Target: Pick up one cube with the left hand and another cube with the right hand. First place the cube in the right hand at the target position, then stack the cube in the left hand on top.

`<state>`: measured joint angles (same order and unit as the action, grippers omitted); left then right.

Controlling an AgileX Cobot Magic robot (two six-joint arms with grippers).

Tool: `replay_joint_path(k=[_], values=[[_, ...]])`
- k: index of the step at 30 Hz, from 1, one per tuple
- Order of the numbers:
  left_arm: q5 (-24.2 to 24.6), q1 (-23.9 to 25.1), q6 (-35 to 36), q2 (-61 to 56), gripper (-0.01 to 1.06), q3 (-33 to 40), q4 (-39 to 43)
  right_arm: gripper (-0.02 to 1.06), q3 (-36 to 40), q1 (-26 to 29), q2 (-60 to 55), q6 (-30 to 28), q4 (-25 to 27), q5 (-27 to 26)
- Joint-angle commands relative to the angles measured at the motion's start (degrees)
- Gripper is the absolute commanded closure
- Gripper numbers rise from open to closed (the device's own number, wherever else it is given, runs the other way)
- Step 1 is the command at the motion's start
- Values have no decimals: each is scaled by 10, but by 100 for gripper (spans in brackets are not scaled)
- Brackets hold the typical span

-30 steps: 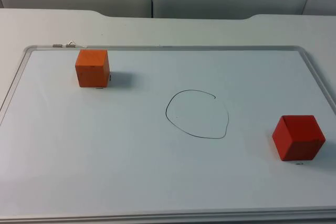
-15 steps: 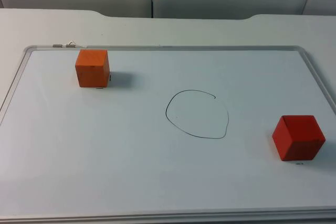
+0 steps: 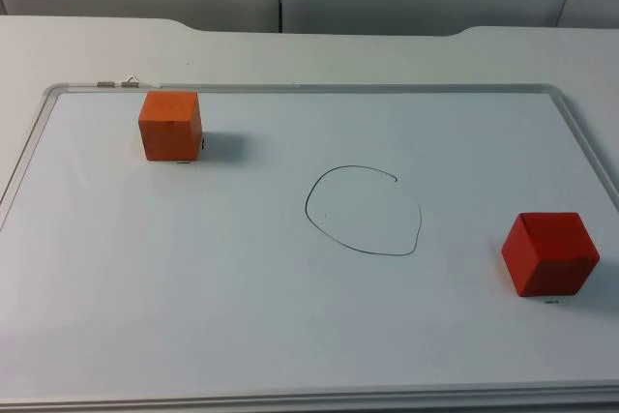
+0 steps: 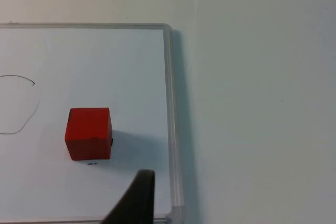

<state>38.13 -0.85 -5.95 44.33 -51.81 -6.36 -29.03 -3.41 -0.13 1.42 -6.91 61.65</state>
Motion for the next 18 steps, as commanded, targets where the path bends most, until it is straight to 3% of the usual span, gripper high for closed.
replay_joint_path(k=[1,12,18], values=[[-14,1,-5,34,0,-17,-9,0,1,3,1,-1,2,-1],[-39,-7,-31,210,0,-103,-43,0,1,3,1,-1,2,-1],[-66,-36,-31,291,0,-131,-47,0,1,3,1,-1,2,-1]])
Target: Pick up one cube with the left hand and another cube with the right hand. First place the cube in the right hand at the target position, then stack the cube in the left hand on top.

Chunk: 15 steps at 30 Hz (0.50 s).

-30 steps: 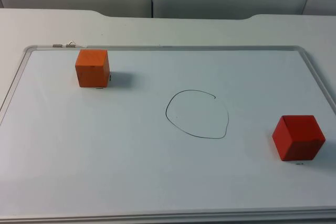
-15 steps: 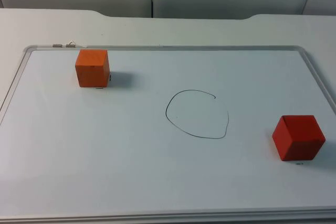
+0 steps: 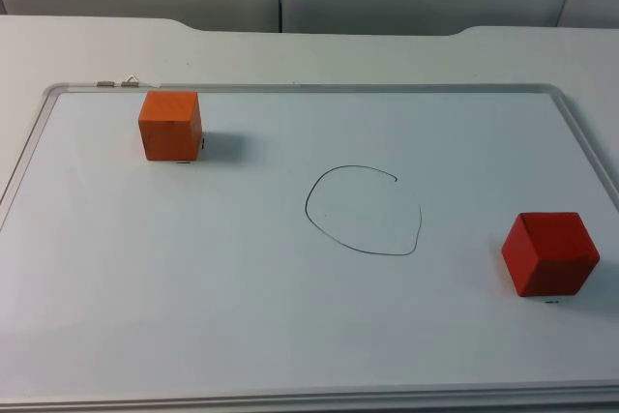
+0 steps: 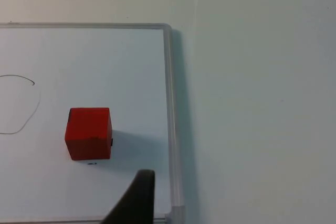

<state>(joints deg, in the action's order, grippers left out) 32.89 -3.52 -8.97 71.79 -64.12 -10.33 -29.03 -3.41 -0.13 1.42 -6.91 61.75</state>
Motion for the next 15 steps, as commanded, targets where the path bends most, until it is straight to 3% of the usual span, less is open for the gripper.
replay_joint_path(k=[1,15], values=[[-18,-16,-1,31,0,-14,-7,0,1,3,1,-1,2,-2],[-80,-64,2,212,0,-61,-19,0,1,3,1,0,2,-2]])
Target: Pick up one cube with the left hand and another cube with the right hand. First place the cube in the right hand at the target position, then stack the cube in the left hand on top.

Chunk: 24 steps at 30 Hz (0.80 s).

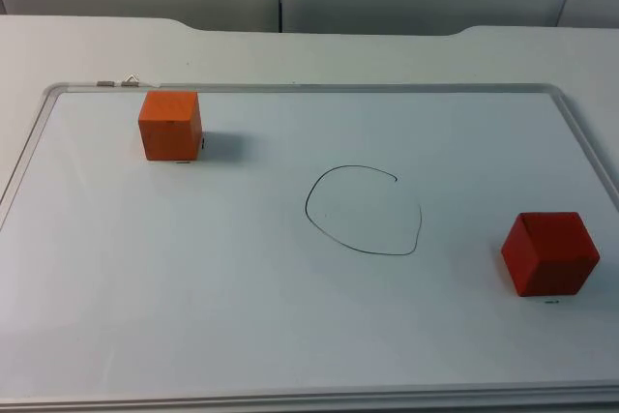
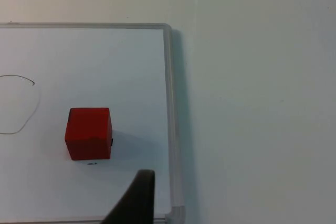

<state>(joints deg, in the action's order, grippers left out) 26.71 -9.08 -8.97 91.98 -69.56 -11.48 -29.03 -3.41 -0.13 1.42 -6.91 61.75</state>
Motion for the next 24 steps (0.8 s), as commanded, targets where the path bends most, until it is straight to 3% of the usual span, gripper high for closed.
replay_joint_path(k=[1,24], values=[[-29,-12,6,23,0,-6,-9,0,1,3,1,0,2,-2],[-86,-66,55,261,0,-86,-31,0,1,3,1,0,2,-2]])
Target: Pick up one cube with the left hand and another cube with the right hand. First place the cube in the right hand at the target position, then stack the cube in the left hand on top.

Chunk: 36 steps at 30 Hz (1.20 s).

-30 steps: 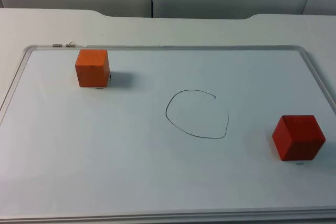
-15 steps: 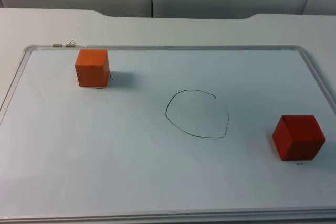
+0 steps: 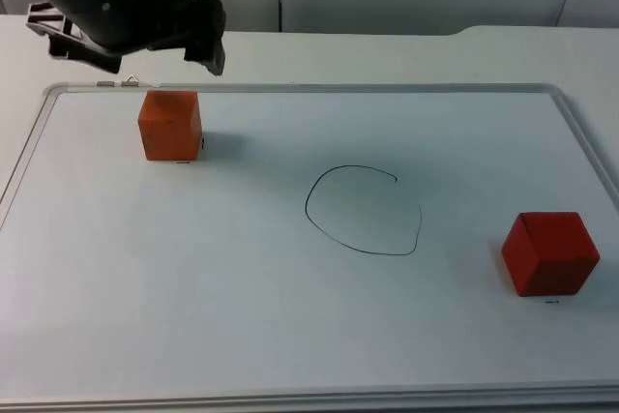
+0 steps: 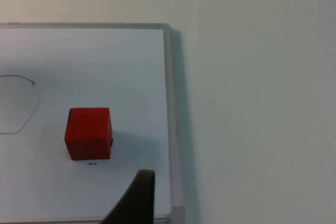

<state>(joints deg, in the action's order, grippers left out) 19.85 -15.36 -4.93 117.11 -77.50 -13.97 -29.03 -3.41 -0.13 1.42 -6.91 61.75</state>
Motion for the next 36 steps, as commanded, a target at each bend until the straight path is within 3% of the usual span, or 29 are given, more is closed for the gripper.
replay_joint_path(k=[1,33,36], values=[[-24,-3,16,17,0,-7,-6,0,1,3,1,0,2,-2],[-58,-3,26,77,0,-7,-7,0,1,3,1,0,2,-2],[-58,-3,24,77,7,-7,-5,0,1,3,1,0,2,-2]])
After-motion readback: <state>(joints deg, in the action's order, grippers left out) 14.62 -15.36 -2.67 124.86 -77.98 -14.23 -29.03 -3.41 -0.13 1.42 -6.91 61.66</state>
